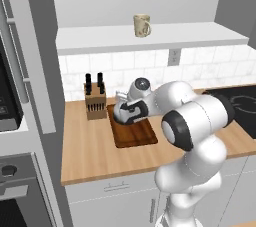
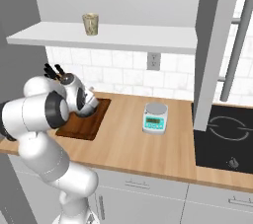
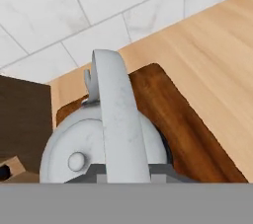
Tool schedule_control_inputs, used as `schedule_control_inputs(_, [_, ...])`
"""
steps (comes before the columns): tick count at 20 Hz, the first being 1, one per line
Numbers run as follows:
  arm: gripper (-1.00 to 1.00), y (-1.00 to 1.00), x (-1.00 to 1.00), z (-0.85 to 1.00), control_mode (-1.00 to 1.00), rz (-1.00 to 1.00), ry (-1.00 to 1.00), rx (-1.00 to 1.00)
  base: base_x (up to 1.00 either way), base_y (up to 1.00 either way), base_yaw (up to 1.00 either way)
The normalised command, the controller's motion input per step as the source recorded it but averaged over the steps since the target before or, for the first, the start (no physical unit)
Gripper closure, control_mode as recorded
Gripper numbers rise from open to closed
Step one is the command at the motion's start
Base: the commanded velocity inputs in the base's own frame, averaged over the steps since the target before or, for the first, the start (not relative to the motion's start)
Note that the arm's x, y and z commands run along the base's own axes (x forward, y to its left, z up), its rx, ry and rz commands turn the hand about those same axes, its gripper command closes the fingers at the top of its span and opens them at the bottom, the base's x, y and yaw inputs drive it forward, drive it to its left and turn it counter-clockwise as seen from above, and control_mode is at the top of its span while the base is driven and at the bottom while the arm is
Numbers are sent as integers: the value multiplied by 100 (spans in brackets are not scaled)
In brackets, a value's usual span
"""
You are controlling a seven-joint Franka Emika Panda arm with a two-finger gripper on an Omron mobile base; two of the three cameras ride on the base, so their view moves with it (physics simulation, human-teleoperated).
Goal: Pick the kettle from the counter and place it on the tray. Then pick the mug from the cabinet and place it on the tray. Then close the cabinet doors.
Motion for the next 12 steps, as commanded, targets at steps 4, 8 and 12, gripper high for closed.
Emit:
schedule_control_inputs(4, [100, -11, 22, -4, -100, 0, 0, 0, 0, 0, 0])
schedule_control_inputs(8, [100, -9, 16, -6, -100, 0, 0, 0, 0, 0, 0])
schedule_control_inputs(12, [100, -8, 0, -26, -100, 0, 1, 0, 0, 0, 0])
